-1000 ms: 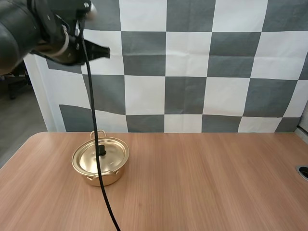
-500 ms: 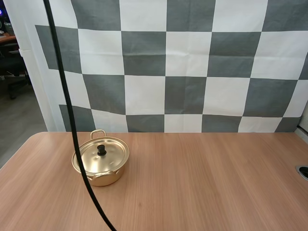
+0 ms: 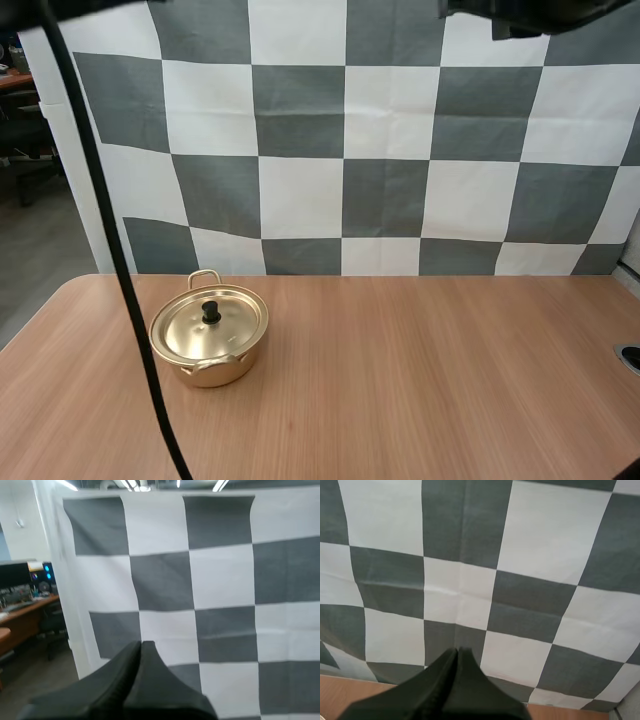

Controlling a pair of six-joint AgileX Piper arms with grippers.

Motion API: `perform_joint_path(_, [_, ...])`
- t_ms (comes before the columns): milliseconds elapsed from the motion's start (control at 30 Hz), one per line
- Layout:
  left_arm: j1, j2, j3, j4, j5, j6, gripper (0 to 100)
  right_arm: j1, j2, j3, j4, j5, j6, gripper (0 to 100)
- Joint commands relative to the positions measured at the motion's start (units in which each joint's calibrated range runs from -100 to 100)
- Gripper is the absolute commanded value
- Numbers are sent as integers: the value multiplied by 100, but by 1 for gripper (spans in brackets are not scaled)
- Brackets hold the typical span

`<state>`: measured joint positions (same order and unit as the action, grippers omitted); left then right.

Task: Open the pot, put the car inside, and close it

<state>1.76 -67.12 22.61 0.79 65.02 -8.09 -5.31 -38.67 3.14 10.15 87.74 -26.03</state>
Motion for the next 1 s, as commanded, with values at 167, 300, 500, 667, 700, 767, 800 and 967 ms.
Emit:
perform_joint_path(167, [-177, -1464, 3536, 3, -3464, -200, 0, 206, -83, 1179, -1016, -515, 305, 0])
perform_joint_path(300, [-182, -2282, 5162, 3, -4537, -200, 0, 712, -325, 1866, -2102, -1226, 1535, 0])
perform_joint_path(500, [-182, -3176, 6889, 17, -5652, -200, 0, 1324, -825, 3045, -3794, -1782, 3644, 0])
perform_joint_path(667, [-182, -3288, 7581, -18, -5793, -225, 0, 1275, -953, 4055, -4130, -2323, 3794, 0])
perform_joint_path(700, [-182, -3288, 7697, -18, -5793, -225, 0, 1252, -1073, 4269, -4163, -2707, 3794, 0])
perform_joint_path(767, [-182, -3288, 7739, -18, -5793, -225, 0, 1205, -1349, 4794, -4230, -3606, 3794, 0])
perform_joint_path(800, [-182, -3288, 7739, -21, -5495, -225, 0, 1185, -1463, 4986, -4242, -3968, 3794, 0])
perform_joint_path(967, [-182, -3288, 7739, -79, -4665, -225, 0, 1035, -2186, 5952, -4242, -5887, 3794, 0])
